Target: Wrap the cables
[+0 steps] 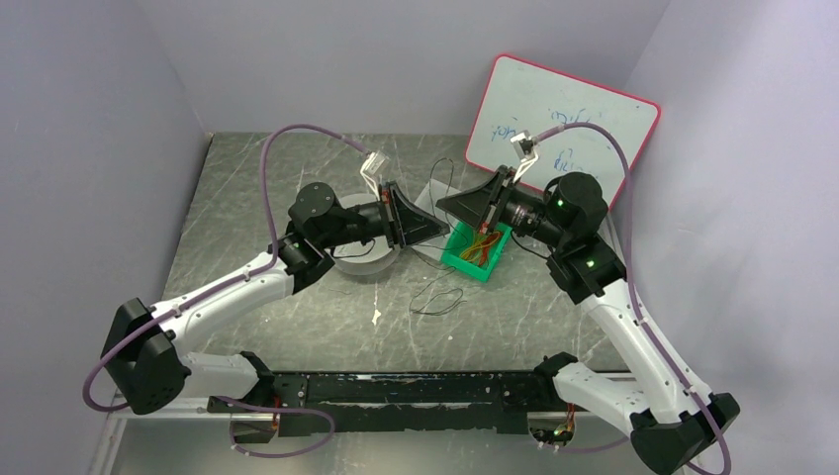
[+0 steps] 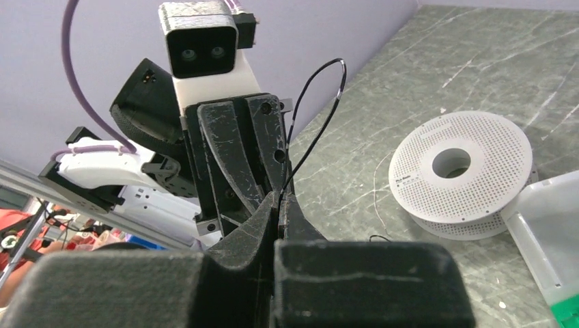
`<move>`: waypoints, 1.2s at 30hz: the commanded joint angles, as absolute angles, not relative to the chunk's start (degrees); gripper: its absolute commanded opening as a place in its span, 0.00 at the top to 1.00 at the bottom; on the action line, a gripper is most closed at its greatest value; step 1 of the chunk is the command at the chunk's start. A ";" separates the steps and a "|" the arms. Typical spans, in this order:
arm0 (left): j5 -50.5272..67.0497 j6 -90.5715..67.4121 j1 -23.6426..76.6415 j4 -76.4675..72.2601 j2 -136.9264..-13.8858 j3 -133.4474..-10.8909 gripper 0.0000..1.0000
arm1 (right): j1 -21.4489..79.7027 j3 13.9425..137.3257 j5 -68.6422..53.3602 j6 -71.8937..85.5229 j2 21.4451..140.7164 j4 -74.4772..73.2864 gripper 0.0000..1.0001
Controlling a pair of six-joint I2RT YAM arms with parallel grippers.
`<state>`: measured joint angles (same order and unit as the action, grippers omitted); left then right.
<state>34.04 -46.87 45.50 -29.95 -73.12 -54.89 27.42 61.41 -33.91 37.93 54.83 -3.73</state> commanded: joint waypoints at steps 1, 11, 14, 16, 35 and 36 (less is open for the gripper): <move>33.46 -44.12 45.99 -29.54 -70.87 -56.82 0.93 | 27.77 61.31 -31.87 36.60 53.41 -5.85 1.00; 27.86 -35.09 46.03 -8.04 -58.60 -54.14 0.93 | 27.77 67.16 -15.84 22.83 52.77 -23.41 1.00; 26.59 -31.09 46.02 1.17 -55.56 -56.35 0.93 | 27.77 67.34 -14.44 17.26 52.20 -26.30 1.00; 26.46 -29.03 46.01 6.09 -54.00 -58.22 0.93 | 27.77 66.96 -14.07 14.19 51.60 -27.67 1.00; 37.79 -14.82 45.98 37.34 -47.81 -73.16 0.93 | 27.77 45.24 -42.41 -19.53 42.12 -26.22 1.00; 38.09 -14.09 46.00 39.63 -47.88 -73.79 0.93 | 27.75 44.64 -43.85 -21.54 41.83 -26.80 1.00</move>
